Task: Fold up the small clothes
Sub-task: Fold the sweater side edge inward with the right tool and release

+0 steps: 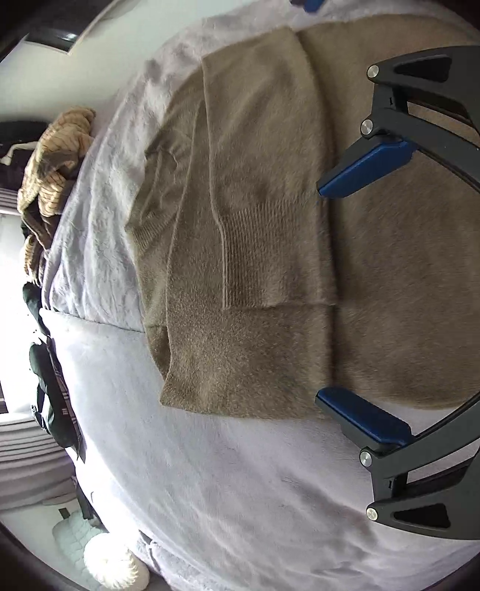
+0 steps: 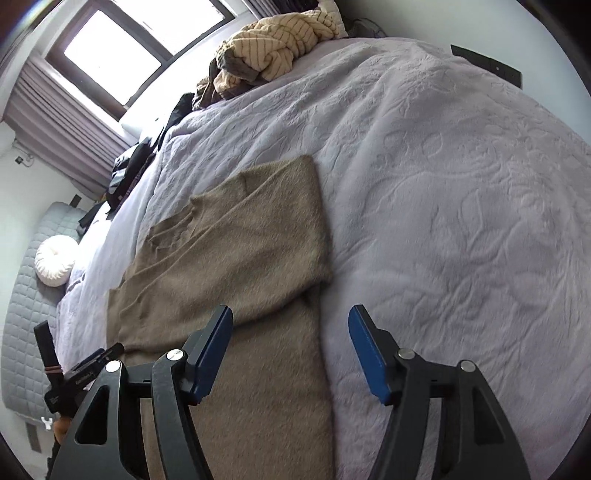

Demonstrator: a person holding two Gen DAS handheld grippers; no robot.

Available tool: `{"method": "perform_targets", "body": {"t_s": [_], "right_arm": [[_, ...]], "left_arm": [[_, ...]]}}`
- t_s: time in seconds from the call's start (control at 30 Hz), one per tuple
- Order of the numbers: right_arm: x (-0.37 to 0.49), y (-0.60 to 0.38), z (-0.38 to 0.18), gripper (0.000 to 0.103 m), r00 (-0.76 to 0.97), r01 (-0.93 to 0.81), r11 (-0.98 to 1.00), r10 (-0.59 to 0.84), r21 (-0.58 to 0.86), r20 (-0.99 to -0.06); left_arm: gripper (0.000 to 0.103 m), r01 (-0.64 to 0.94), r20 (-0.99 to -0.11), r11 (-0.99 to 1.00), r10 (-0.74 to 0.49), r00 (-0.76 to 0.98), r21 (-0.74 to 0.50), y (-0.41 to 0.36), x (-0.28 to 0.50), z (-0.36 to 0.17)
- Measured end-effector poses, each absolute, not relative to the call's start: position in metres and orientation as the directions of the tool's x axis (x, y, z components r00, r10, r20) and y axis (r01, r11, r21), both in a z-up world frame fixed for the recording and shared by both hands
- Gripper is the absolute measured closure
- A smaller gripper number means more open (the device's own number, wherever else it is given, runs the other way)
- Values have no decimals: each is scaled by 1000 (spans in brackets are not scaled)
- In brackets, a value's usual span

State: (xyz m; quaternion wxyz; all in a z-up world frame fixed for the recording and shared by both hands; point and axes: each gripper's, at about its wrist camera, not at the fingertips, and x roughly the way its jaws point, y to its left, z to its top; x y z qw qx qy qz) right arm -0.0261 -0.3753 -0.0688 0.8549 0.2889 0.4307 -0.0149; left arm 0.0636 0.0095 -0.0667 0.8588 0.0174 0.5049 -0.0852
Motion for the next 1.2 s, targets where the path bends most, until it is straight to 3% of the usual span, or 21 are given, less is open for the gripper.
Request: {"method": "perform_targets", "body": {"t_s": [0.17, 0.43, 0.9, 0.93, 1.03, 1.2], "right_arm": [[-40, -359, -70, 34, 608, 258, 831, 257, 493, -751], [-63, -340, -70, 34, 595, 237, 837, 276, 494, -754], [-51, -298, -65, 34, 588, 138, 839, 359, 527, -725], [-43, -286, -64, 36, 584, 103, 841, 381, 531, -717], [-16, -244, -60, 79, 550, 5, 833, 460, 553, -697], [32, -178, -60, 79, 518, -80, 838, 497, 540, -696]], "left_arm": [[1, 162, -838, 965, -258, 481, -205, 21, 44, -51], [1, 165, -831, 955, -297, 470, -248, 29, 12, -46], [1, 140, -864, 984, -160, 476, -105, 37, -20, -52], [1, 134, -865, 986, -156, 477, -103, 39, -22, -52], [1, 114, -866, 988, -147, 478, -105, 47, -25, -53], [1, 73, -874, 993, -112, 473, -88, 61, -23, -58]]}}
